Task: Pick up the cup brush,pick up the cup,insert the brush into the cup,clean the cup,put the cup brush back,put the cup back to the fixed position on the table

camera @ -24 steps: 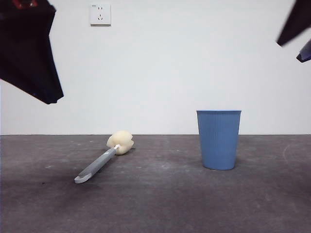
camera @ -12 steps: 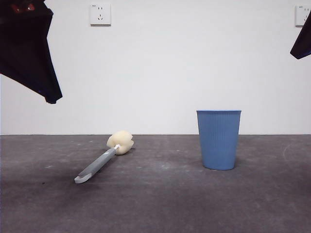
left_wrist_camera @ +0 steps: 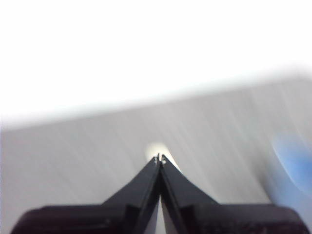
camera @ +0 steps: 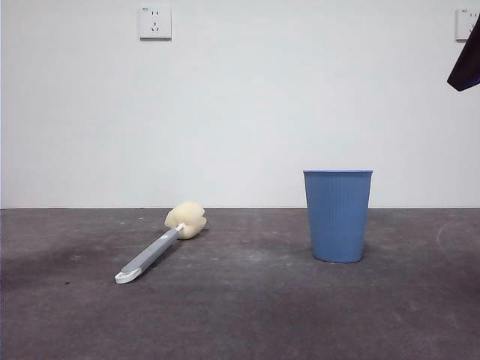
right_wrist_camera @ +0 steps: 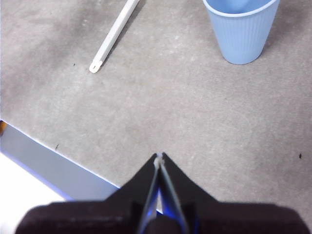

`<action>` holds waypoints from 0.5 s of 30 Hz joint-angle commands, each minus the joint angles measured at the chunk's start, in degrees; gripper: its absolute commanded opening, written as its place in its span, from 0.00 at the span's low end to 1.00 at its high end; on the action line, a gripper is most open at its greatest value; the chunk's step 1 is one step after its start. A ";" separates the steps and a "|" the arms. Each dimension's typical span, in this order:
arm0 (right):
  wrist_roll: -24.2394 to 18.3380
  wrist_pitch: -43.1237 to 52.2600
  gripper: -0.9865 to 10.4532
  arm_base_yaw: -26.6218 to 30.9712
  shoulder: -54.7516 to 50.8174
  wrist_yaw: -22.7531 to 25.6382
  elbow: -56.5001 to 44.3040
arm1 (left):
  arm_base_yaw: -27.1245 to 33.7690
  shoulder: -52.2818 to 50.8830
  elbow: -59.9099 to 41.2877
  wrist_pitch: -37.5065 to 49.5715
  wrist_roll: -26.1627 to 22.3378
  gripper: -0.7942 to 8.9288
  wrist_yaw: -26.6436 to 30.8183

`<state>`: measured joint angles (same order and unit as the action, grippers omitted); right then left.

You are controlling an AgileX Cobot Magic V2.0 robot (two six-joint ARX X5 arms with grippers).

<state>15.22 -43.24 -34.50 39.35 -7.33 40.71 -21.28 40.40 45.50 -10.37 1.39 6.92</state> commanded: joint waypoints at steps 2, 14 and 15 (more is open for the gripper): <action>0.35 0.28 0.09 -0.09 -0.04 0.17 0.09 | 11.37 -9.49 -6.69 6.73 -2.75 0.08 0.20; 0.35 0.31 0.09 -0.09 -0.02 0.17 0.09 | 22.10 -28.06 -32.63 15.19 -2.67 0.08 0.35; 0.35 0.31 0.09 -0.09 -0.04 0.17 0.09 | 22.29 -28.96 -34.29 15.39 -2.43 0.08 0.31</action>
<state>15.22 -43.24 -34.50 39.35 -7.33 40.71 0.69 12.27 12.75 3.97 -1.89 7.31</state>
